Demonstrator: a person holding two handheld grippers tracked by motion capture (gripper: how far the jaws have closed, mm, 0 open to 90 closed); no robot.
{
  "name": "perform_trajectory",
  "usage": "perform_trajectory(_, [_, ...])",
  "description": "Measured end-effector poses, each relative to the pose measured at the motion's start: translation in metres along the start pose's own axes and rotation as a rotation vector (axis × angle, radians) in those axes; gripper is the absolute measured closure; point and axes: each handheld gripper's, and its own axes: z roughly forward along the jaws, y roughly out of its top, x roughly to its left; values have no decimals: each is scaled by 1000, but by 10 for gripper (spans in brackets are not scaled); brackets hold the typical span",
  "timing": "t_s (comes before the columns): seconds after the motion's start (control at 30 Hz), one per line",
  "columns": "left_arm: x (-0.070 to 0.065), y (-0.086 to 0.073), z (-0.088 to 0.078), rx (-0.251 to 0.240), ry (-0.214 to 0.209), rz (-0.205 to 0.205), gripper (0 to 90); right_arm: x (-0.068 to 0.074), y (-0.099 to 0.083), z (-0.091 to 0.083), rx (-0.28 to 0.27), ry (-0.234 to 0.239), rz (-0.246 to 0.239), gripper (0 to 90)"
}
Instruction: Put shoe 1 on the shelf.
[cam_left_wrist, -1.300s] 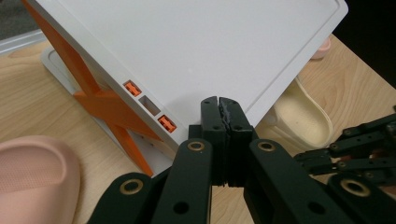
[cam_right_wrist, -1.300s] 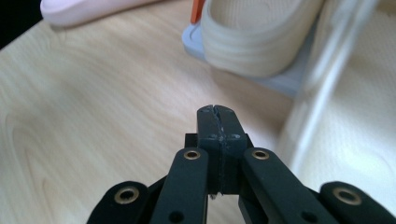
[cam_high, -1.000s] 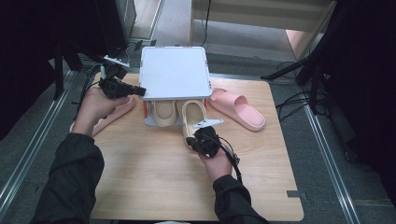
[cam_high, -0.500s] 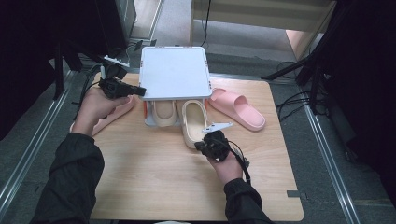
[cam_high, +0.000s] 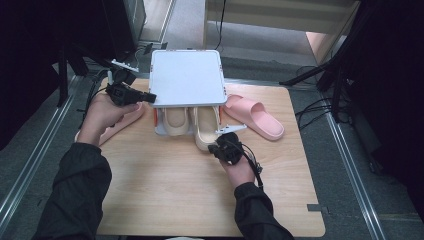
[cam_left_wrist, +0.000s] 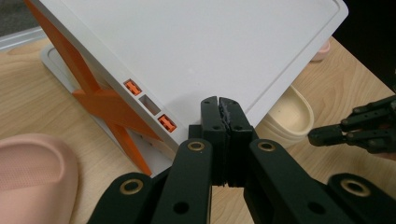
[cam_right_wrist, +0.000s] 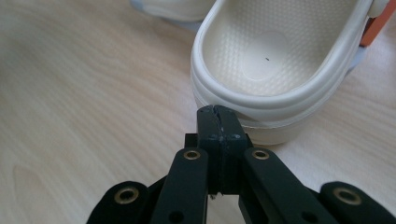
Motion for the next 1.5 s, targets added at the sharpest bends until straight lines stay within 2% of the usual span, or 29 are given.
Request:
perform_trajectory(0.23, [0, 0, 0, -1, -2, 0, 894, -3, 17, 15, -29, -21, -2, 900])
perform_trajectory(0.47, [0, 0, 0, -3, -5, -5, 888, -10, 31, 28, -44, -38, 33, 900])
perform_trajectory(0.6, [1, 0, 0, -3, -10, -6, 882, -12, 35, 34, -60, -40, 47, 881])
perform_trajectory(0.7, [1, 0, 0, -9, -20, -14, 862, -12, 35, 33, -59, -36, 52, 900])
perform_trajectory(0.9, [-1, -1, -1, -10, -36, -8, 756, -9, 29, 20, -53, -20, 27, 896])
perform_trajectory(0.93, [-3, 0, -2, -6, -42, -12, 712, -8, 25, 11, -60, -4, 24, 869])
perform_trajectory(1.07, [-8, -1, -8, 2, -31, -30, 588, -7, 18, -1, -68, 36, 18, 810])
perform_trajectory(1.1, [-8, -1, -8, 2, -31, -30, 555, -6, 16, -5, -69, 51, 31, 786])
perform_trajectory(1.13, [-9, -3, -12, 5, -34, -48, 512, -6, 14, -8, -79, 67, 34, 745])
perform_trajectory(1.17, [-9, -3, -12, 5, -34, -48, 493, -6, 14, -8, -79, 67, 34, 745])
perform_trajectory(1.2, [-10, -5, -16, -7, -23, -41, 476, -6, 9, -16, -90, 99, 3, 694])
perform_trajectory(1.27, [-10, -8, -21, -11, -19, -40, 459, -5, 4, -22, -84, 108, -22, 661])
perform_trajectory(1.37, [-8, -15, -30, -19, -12, -44, 440, -4, -4, -31, -68, 113, -33, 640])
perform_trajectory(1.5, [-3, -27, -40, -39, 5, -54, 420, -3, -22, -47, -83, 151, -42, 623])
